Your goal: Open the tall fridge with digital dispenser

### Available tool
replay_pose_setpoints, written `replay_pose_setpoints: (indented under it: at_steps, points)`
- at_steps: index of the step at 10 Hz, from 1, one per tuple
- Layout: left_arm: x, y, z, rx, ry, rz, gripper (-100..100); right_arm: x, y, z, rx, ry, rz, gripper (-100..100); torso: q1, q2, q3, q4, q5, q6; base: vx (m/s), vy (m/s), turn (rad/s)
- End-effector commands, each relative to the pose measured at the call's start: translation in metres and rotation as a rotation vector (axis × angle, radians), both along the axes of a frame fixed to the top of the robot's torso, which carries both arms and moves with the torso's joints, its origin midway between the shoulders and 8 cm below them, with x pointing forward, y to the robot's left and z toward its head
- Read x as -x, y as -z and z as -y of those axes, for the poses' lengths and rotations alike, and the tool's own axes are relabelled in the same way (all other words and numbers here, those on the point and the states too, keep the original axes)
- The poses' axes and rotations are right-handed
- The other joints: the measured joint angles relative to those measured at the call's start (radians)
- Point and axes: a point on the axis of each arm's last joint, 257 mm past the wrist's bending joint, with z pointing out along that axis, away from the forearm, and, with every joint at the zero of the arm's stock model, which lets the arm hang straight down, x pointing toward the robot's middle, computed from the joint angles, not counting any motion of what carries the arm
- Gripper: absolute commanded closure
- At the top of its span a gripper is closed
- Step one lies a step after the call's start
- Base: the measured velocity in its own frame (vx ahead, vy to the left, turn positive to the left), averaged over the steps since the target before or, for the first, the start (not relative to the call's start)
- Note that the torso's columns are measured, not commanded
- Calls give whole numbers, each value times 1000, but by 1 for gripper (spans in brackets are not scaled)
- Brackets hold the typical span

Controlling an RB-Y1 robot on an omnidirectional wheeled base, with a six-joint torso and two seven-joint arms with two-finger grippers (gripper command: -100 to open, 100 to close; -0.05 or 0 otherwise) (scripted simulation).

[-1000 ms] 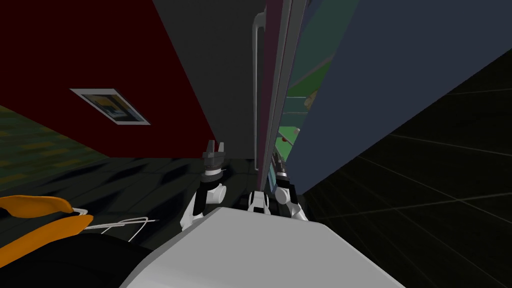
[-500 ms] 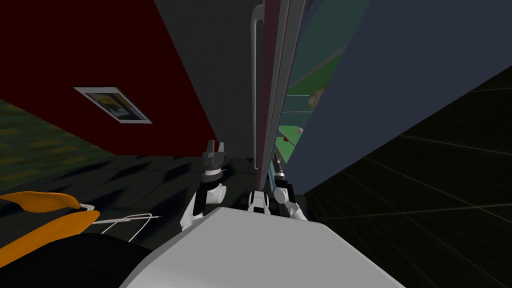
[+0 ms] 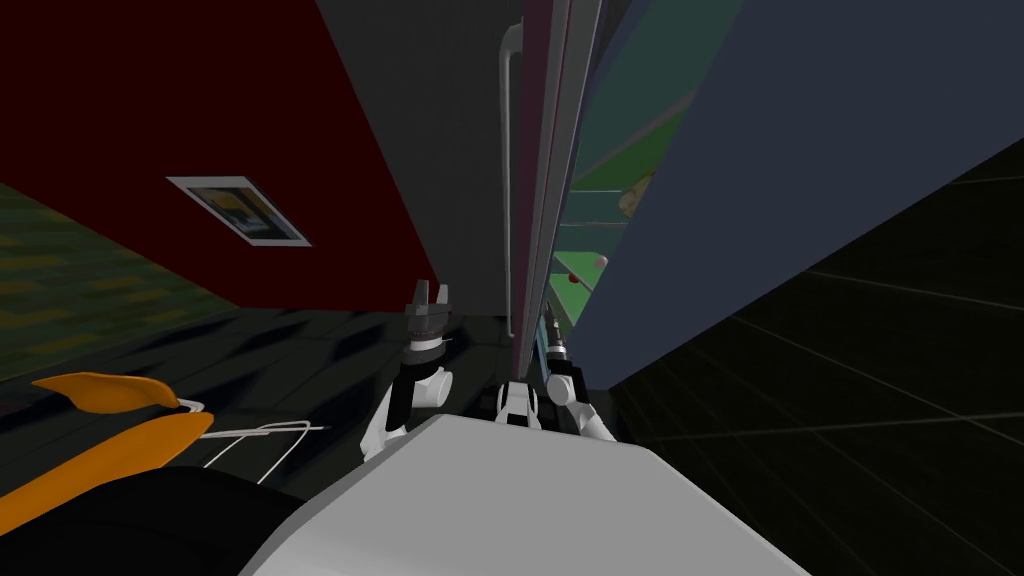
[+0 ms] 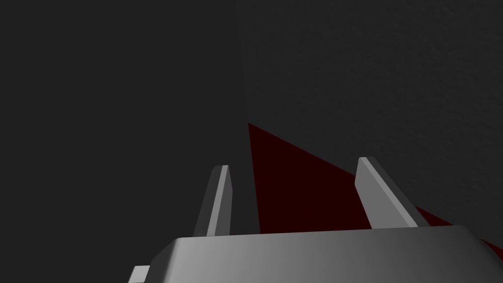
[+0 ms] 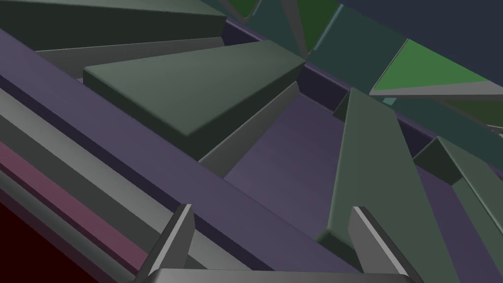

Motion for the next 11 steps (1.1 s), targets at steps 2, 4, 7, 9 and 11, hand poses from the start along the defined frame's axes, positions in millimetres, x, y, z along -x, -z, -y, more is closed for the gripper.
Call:
replay_pose_setpoints:
  at_steps: [2,4,7,9,11]
  points:
    - [0,0,0,0,0,0,0,-2,13,-1,-63,-29,-29,-100,0,0,0,0,0,0,-11,4,22]
    - [0,0,0,0,0,0,0,-4,26,0,-118,-54,-59,-100,0,0,0,0,0,0,-10,4,29]
    - [0,0,0,0,0,0,0,-5,33,2,-138,-64,-73,-100,0,0,0,0,0,0,-9,2,18]
    - [0,0,0,0,0,0,0,-15,23,-3,-142,-75,-75,-100,0,-2,-1,0,0,0,53,-1,-53]
    - [0,0,0,0,0,0,0,-7,32,1,-142,-67,-75,100,0,0,0,0,0,0,-1,-2,26]
